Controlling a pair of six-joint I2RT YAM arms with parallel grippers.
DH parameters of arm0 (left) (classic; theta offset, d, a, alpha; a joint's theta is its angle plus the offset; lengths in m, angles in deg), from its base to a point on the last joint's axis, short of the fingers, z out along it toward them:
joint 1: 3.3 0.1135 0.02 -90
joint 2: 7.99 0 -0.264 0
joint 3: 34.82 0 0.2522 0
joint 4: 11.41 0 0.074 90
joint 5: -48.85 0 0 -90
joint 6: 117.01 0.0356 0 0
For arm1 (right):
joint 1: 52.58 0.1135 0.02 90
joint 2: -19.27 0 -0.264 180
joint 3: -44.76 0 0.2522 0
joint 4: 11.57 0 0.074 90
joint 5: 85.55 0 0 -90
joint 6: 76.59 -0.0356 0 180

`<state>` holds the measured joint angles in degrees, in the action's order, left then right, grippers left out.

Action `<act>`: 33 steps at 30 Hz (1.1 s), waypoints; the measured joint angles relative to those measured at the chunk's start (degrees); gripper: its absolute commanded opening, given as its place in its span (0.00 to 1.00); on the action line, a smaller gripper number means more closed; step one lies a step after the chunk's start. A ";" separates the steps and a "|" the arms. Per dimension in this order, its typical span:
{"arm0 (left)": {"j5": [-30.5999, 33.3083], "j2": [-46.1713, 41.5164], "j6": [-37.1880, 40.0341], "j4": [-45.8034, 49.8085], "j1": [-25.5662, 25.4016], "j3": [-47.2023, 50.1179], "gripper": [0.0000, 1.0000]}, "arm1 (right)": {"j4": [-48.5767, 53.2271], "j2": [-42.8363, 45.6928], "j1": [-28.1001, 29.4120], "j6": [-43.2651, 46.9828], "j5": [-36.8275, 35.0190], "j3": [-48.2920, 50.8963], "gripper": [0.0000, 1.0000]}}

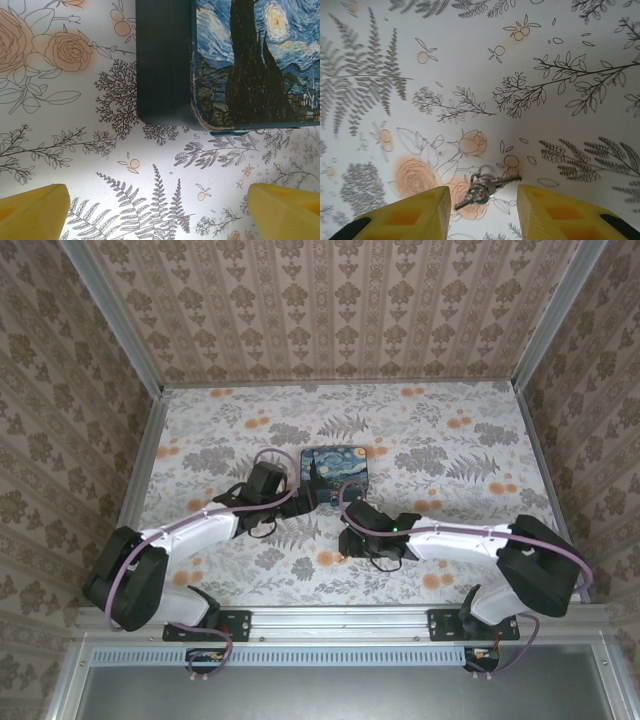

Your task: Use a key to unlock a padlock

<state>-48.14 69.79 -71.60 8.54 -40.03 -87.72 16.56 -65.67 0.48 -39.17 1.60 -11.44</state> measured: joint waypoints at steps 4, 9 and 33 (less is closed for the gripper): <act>0.37 -0.96 0.00 1.05 0.00 0.00 1.00 | -0.46 -3.85 -0.07 1.73 1.01 -1.36 0.39; 0.55 -1.31 0.00 1.38 0.00 0.00 1.00 | -2.19 -5.55 -0.04 2.58 2.05 -1.88 0.38; 0.98 -1.40 -0.02 0.98 0.42 0.13 1.00 | 5.40 -1.16 1.70 -6.38 -1.55 -3.06 0.56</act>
<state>-47.15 68.39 -71.63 9.53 -39.62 -87.59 21.96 -66.83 2.18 -45.55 0.05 -14.50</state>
